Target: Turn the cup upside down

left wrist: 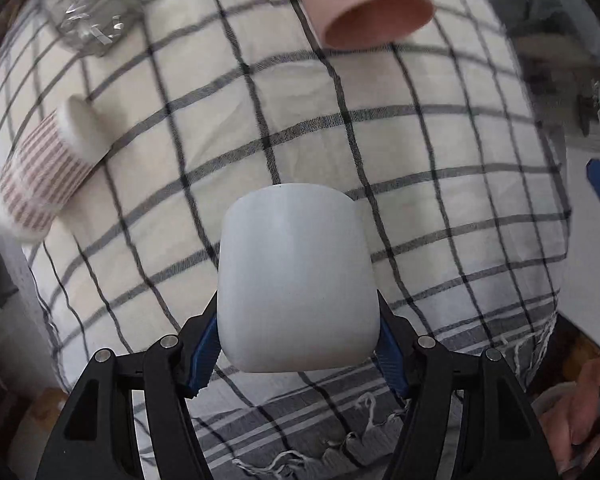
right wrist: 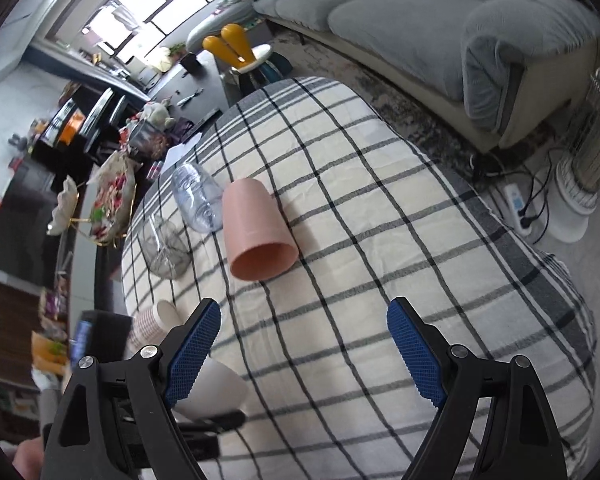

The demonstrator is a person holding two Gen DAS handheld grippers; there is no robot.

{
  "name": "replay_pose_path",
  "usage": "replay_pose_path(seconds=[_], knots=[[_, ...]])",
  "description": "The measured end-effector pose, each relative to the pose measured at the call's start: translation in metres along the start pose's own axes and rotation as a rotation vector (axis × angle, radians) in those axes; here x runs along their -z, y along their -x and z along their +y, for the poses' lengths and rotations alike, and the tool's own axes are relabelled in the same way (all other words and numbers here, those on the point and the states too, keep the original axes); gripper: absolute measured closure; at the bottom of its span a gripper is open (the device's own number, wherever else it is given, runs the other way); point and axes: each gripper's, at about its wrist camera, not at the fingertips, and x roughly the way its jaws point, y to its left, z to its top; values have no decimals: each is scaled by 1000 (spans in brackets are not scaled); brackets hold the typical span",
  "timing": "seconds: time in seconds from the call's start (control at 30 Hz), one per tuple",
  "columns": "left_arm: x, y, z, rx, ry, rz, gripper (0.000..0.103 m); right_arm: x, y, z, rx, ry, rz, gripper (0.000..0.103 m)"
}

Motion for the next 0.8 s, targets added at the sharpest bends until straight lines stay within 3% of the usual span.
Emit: replay_pose_path(seconds=[0.07,0.33,0.43,0.63,0.8], knots=[[-18,-3,1,-36,-1,33,37,-9,-11,-6,-7,-33,16,17],[-64,-23,4,-22,-29,175,37,-37,-51,-18,-30,-123,62,17],[-74,-19,5,-71,-37,170,37,-46,-58,-20,-38,-140,63,17],[-75,-20,4,-71,-54,154,36,-54,-65,-20,-39,-153,66,17],[-76,8,3,-91,-74,97,21,-53,-57,-15,-39,-139,62,17]])
